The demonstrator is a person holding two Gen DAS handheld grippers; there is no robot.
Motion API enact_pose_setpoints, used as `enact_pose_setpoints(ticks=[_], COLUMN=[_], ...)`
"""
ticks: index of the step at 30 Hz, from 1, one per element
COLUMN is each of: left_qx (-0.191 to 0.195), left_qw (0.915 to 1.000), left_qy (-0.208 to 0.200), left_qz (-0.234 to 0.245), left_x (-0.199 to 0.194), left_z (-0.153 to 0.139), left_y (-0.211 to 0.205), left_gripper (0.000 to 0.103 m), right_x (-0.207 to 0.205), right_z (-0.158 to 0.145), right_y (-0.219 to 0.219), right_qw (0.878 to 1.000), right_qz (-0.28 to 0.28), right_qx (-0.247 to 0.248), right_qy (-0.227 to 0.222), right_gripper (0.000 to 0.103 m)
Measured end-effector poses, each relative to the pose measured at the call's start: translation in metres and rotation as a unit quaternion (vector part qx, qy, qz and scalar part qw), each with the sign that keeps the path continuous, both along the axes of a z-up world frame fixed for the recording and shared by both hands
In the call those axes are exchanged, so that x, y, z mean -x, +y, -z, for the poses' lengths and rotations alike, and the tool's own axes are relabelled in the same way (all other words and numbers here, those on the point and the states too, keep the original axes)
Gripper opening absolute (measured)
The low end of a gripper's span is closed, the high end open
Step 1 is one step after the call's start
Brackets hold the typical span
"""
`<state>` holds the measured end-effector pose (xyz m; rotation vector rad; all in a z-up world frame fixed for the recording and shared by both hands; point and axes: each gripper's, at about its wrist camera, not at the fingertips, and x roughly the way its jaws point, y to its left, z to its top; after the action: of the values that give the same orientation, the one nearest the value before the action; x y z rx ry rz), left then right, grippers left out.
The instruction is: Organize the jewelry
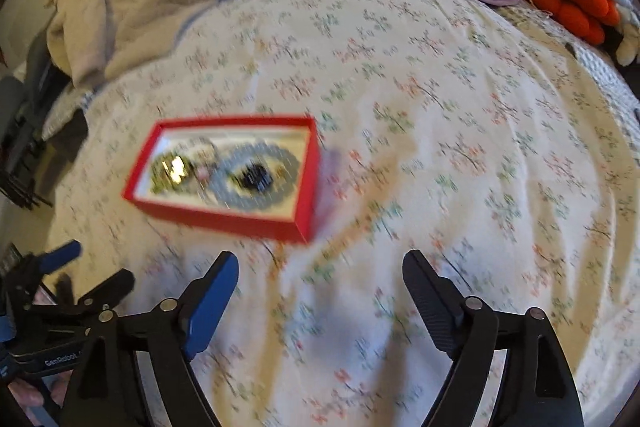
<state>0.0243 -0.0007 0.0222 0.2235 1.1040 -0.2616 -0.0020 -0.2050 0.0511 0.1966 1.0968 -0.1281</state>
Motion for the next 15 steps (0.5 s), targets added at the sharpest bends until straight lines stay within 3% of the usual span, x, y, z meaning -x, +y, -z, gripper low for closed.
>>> enact_pose_setpoints(ticks=[8, 15], left_qx=[-0.012, -0.005], left_qw=[0.9989, 0.9988], left_qy=[0.003, 0.009], left_qz=[-0.046, -0.047], left_x=[0.012, 0.020], left_z=[0.015, 0.019], left_y=[0.012, 0.007], left_gripper=[0.100, 0.100], right_x=[0.026, 0.031], right_z=[0.022, 0.029], right_y=[-0.004, 0.018], right_qw=[0.999, 0.998], right_qz=[0.025, -0.011], right_qx=[-0.002, 0.019], right_qy=[0.041, 0.053], right_gripper=[0.088, 0.088])
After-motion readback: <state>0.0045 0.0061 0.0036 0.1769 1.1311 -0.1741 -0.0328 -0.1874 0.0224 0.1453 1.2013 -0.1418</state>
